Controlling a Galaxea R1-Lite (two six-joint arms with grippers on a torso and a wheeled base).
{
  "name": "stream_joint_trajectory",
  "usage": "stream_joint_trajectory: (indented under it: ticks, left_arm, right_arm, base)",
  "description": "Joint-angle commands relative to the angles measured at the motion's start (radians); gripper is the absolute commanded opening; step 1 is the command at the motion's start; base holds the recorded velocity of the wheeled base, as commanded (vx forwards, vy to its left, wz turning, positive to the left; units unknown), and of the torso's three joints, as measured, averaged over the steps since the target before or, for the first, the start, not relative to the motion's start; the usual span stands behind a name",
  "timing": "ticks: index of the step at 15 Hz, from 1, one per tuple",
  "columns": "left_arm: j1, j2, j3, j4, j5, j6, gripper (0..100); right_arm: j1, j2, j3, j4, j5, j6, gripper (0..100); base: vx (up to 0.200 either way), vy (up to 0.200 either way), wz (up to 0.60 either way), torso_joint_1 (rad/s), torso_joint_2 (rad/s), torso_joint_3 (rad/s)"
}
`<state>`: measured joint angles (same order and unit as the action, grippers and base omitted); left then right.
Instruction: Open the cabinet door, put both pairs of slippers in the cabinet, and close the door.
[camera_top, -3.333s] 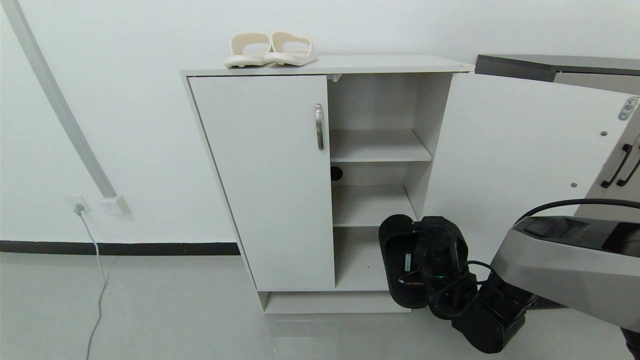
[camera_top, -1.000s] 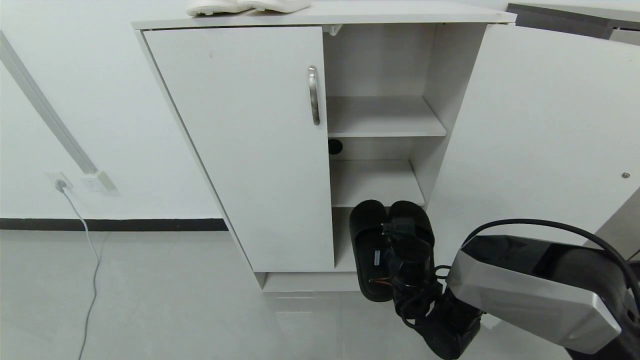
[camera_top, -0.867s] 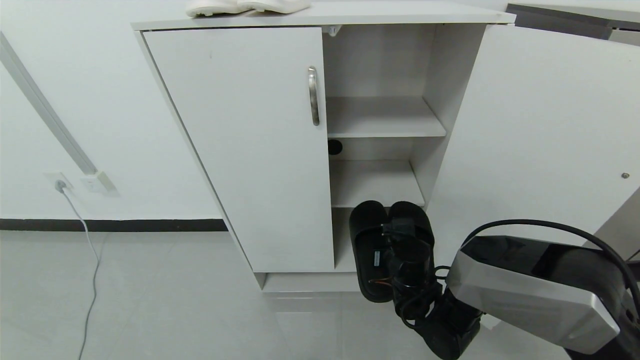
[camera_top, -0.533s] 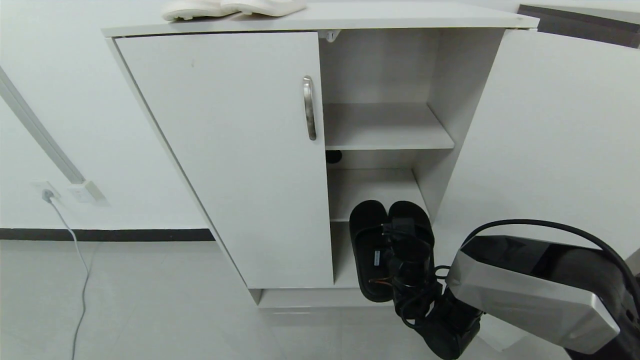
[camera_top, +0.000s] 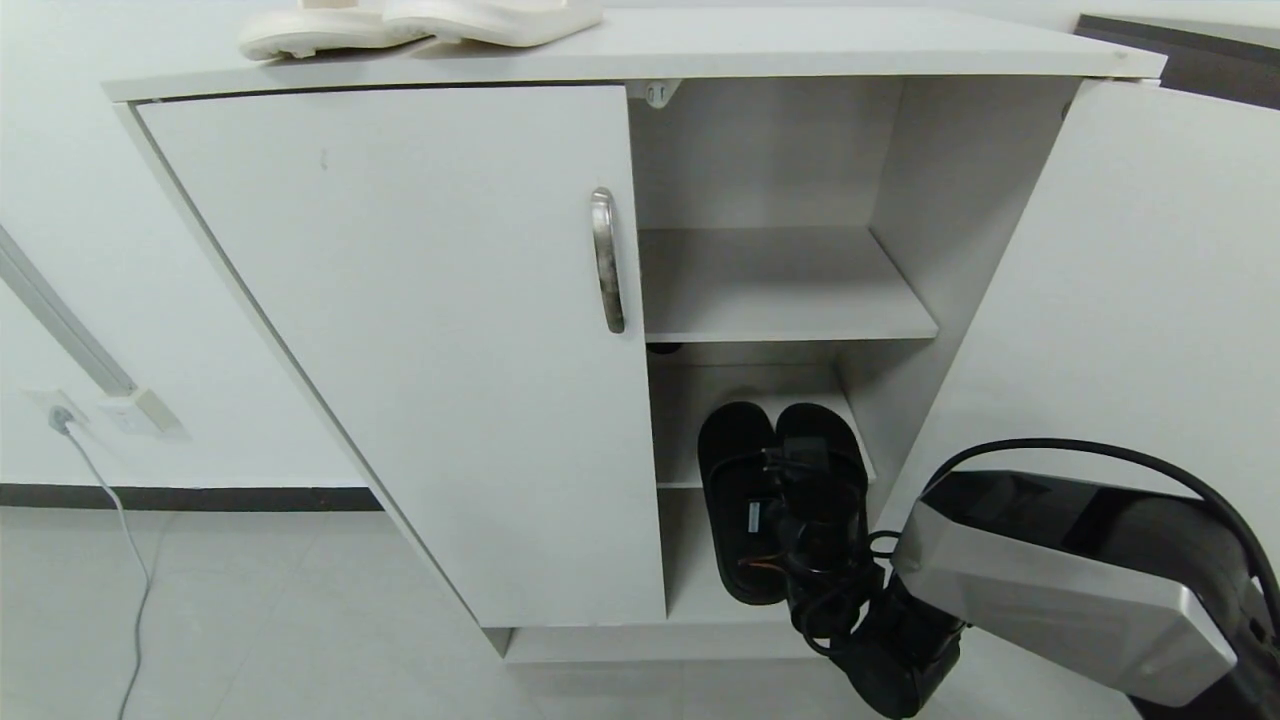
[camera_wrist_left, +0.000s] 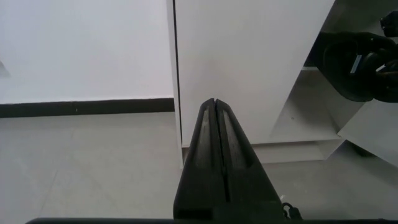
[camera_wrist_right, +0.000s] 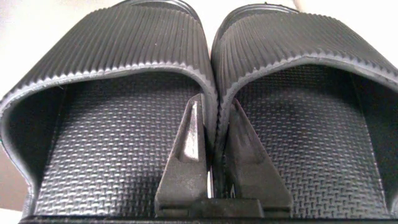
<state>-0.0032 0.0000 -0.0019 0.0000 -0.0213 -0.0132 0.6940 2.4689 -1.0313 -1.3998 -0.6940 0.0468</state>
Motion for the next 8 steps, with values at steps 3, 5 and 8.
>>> stream_joint_trajectory:
  ticks: [3,5,8]
  left_arm:
    - [0.0,0.002,0.0,0.0,0.0,-0.001,0]
    - [0.0,0.002,0.002,0.0,0.001,-0.002,0]
    - [0.0,0.002,0.0,0.0,0.006,-0.005,0]
  right_arm:
    - [-0.028,0.013,-0.047,0.061,0.056,0.005,0]
    - [-0.044,0.025,-0.133,0.157,0.056,0.034,0]
    - [-0.077,0.062,-0.319,0.328,0.064,0.074,0]
  base:
    - [0.0,0.0,0.0,0.0,0.0,0.0]
    - [0.0,0.0,0.0,0.0,0.0,0.0]
    - [0.0,0.0,0.0,0.0,0.0,0.0]
